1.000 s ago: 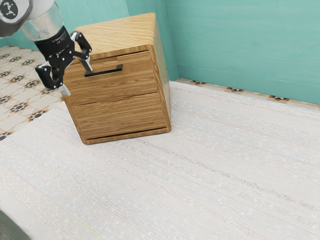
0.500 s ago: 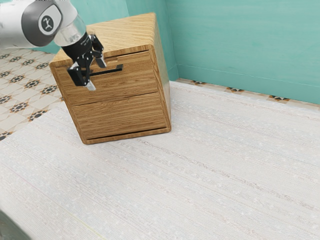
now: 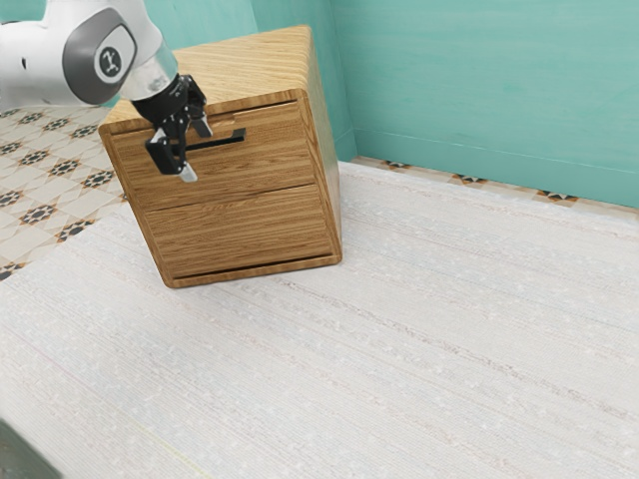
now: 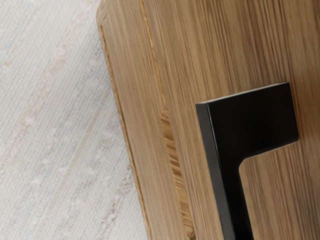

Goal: Pull the drawer handle with one arm to open the drawer

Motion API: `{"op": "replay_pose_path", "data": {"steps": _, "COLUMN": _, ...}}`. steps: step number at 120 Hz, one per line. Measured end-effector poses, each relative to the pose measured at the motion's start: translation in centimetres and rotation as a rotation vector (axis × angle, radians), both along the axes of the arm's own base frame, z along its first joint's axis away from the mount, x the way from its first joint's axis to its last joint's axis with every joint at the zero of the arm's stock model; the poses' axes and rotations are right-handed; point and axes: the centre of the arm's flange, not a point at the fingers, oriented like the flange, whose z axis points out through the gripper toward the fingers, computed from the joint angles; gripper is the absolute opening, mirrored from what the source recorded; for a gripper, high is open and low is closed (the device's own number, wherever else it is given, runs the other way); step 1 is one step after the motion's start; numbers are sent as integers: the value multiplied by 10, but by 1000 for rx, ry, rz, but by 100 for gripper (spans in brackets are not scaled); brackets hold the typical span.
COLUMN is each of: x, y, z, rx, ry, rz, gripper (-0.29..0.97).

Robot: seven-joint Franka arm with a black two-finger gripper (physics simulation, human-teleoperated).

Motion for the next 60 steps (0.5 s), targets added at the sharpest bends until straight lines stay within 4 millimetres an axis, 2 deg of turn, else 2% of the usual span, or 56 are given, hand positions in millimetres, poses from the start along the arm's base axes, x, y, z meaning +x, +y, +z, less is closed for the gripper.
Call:
{"op": "replay_pose_path", "data": {"steps": 28, "x": 7, "y": 3, "z": -1, "rx": 2, "ry": -24, "rz": 11, "gripper": 67}}
{"op": "replay_pose_path", "data": {"steps": 40, "x": 7, "y": -3, "z": -8, "rx": -2, "ry": -11, "rz": 11, "gripper": 58}}
{"op": "replay_pose_path", "data": {"steps": 60, "x": -5, "y": -14, "z": -1, "rx": 0, "ry": -16, "rz": 5, "gripper": 47}}
